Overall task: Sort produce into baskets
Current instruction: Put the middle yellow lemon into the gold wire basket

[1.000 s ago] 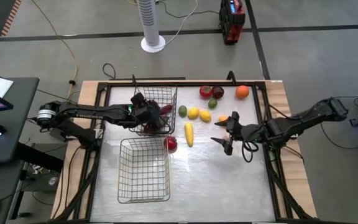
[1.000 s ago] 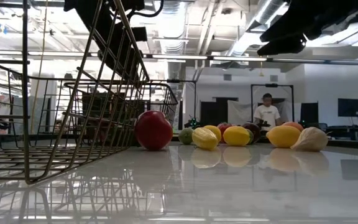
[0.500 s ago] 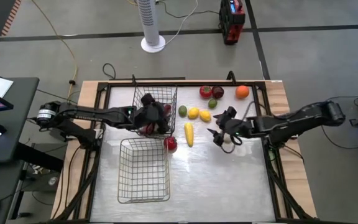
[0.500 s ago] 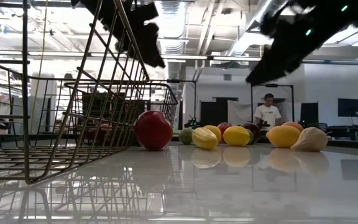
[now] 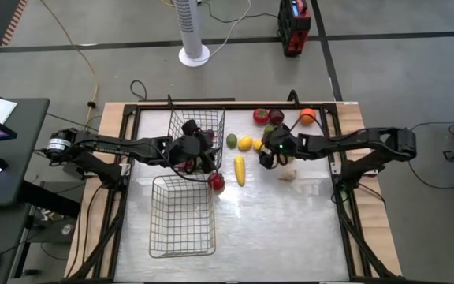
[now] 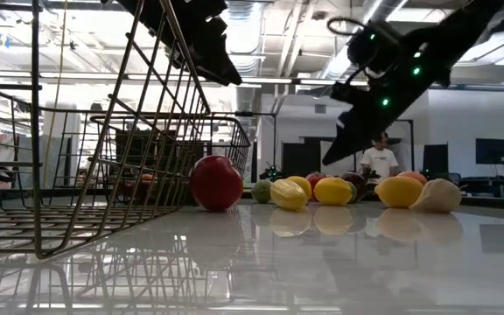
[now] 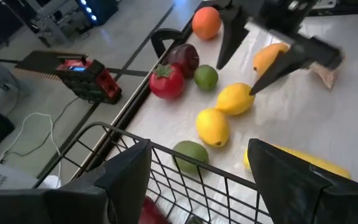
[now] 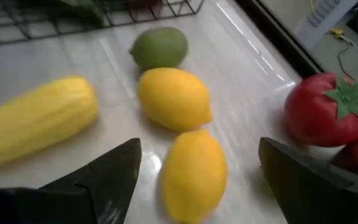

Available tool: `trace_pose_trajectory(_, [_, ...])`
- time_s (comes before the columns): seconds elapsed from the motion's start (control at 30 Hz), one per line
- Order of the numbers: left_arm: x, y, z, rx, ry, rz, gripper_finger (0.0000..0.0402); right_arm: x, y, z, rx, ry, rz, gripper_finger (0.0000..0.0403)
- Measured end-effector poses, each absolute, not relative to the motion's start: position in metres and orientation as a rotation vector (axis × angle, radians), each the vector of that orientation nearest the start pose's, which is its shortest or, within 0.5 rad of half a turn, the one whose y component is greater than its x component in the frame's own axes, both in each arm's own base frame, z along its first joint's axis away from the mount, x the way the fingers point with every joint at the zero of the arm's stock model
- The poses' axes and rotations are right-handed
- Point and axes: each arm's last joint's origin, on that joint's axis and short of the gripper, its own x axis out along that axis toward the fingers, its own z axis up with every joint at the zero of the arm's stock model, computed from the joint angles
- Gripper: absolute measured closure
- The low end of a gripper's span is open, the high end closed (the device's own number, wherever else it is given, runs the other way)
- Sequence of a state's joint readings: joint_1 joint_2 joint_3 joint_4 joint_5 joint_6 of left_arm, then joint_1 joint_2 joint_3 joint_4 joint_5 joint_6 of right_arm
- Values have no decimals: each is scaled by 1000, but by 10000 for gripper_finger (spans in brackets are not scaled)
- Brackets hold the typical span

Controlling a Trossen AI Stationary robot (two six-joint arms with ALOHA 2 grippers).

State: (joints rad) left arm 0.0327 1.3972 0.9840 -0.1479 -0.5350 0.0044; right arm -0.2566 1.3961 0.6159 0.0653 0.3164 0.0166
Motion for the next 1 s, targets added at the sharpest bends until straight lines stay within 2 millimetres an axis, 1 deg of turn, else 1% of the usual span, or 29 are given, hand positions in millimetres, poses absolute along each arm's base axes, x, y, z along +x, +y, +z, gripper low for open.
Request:
trace_pose_trajectory(0.17, [301,25,271,146,555,551,144,255,-89,151,-20,790,-574,51])
trace_pose_trajectory(0.33, [301,25,270,146,555,551,144,256,-95,130,-3,875,-584,54])
trace_pose_trajectory(0.5, [301,25,270,146,556,550,144,257,-93,125,-3,893,-576,87])
trace_pose_trajectory(0.6, [301,25,270,146,557,549,144,257,-90,128,-5,885,-569,113])
trace_pose_trajectory(0.7, [301,25,270,146,557,546,144,256,-88,136,-4,859,-565,132])
trace_pose_trajectory(0.8, [301,24,270,139,558,530,144,255,-83,150,-5,808,-557,140])
trace_pose_trajectory(1.0, [301,24,270,126,556,514,144,246,-73,182,32,694,-523,142])
